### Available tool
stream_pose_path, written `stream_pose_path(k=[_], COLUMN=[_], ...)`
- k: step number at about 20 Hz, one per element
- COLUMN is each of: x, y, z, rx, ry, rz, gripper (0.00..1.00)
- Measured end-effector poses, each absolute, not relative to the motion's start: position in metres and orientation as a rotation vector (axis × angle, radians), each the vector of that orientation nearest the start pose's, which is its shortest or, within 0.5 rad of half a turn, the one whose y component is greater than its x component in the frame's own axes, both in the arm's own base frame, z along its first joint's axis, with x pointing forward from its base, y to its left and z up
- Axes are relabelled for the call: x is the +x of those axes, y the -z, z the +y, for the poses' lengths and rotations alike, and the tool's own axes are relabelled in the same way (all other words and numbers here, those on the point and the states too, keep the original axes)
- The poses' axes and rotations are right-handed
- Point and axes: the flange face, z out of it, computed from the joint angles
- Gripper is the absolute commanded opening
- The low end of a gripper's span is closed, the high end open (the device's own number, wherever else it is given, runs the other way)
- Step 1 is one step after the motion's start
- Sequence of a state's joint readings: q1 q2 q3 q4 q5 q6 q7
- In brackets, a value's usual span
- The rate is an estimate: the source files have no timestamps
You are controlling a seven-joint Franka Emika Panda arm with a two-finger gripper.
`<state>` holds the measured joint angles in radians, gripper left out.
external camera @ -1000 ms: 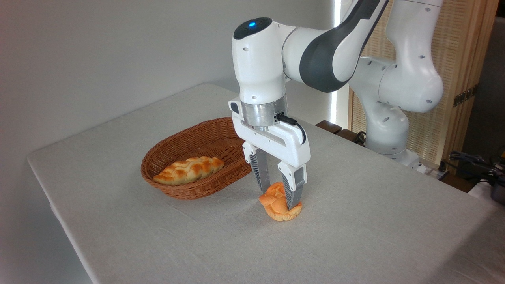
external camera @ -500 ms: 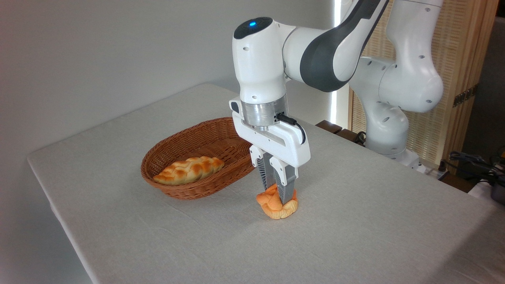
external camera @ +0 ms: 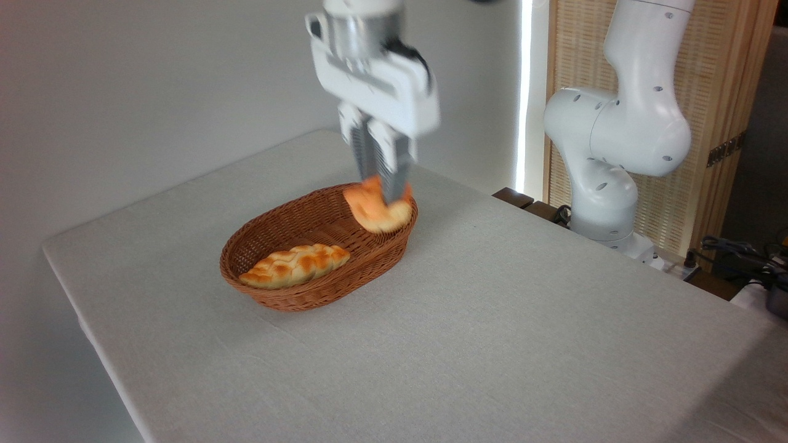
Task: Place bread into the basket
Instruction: 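Lift the held bun and carry it over the wicker basket, then lower the bun into the basket beside the long roll and release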
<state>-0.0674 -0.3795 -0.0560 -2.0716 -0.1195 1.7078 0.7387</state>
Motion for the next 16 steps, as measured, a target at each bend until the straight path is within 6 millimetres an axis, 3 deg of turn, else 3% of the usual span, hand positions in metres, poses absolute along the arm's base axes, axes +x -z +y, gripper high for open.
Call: stream_pose_path(k=[1,3,4,5,6,9,16], x=[0.433,0.431,0.431,0.431,0.433,0.440,0.443], y=[-0.587,-0.571,-0.560,-0.549,-0.538,-0.513,-0.491], z=[-0.095,-0.144,-0.163,-0.177,-0.187,-0.209,-0.220], rx=[-2.931,-2.914,-2.912,-2.909,-2.905,-2.928,-2.941], ry=[0.059,-0.002,-0.037,-0.074,-0.109,-0.142,-0.205], rz=[1.327,1.315,1.309,1.312,1.318,1.270,1.247], gripper=[0.43,0.48,0.63,0.94,1.00,1.00,1.00])
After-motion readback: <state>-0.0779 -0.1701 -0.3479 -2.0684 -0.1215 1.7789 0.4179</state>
